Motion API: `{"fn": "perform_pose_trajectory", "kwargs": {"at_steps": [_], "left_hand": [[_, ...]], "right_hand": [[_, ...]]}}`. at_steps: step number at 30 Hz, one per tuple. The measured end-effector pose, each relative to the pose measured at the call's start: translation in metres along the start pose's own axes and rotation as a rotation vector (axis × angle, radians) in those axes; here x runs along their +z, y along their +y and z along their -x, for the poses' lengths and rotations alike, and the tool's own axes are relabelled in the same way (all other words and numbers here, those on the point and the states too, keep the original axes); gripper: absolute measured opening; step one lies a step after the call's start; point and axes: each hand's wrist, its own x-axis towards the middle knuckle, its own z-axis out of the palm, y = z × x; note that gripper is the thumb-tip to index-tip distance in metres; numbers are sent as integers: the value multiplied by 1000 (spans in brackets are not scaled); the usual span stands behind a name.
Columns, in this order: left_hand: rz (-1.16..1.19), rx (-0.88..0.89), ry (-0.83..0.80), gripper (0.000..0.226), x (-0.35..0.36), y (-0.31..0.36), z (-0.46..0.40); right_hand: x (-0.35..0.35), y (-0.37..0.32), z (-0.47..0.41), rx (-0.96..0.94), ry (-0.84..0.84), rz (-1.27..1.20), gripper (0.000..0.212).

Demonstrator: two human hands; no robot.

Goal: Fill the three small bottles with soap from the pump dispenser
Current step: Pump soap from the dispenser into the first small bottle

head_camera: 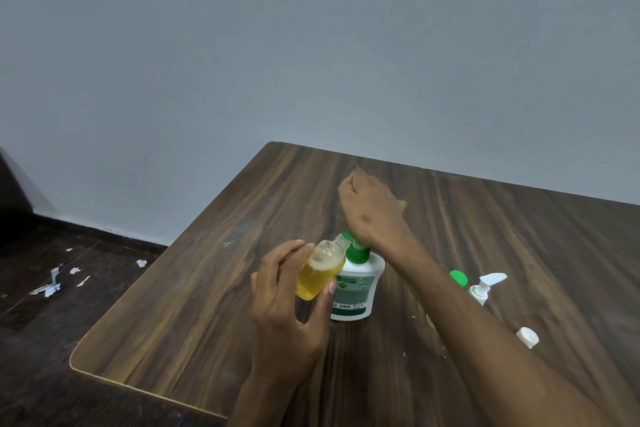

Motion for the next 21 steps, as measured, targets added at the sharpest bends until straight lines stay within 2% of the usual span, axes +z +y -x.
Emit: {"fn": "perform_pose_trajectory", "kwargs": {"at_steps": [17, 21], "left_hand": [[5, 13, 8, 43, 1, -2, 0], [4, 8, 11, 44, 1, -2, 0]], "right_hand": [[3, 1, 0, -11, -32, 37, 20], [3, 0, -2, -31, 22, 36, 23]]}}
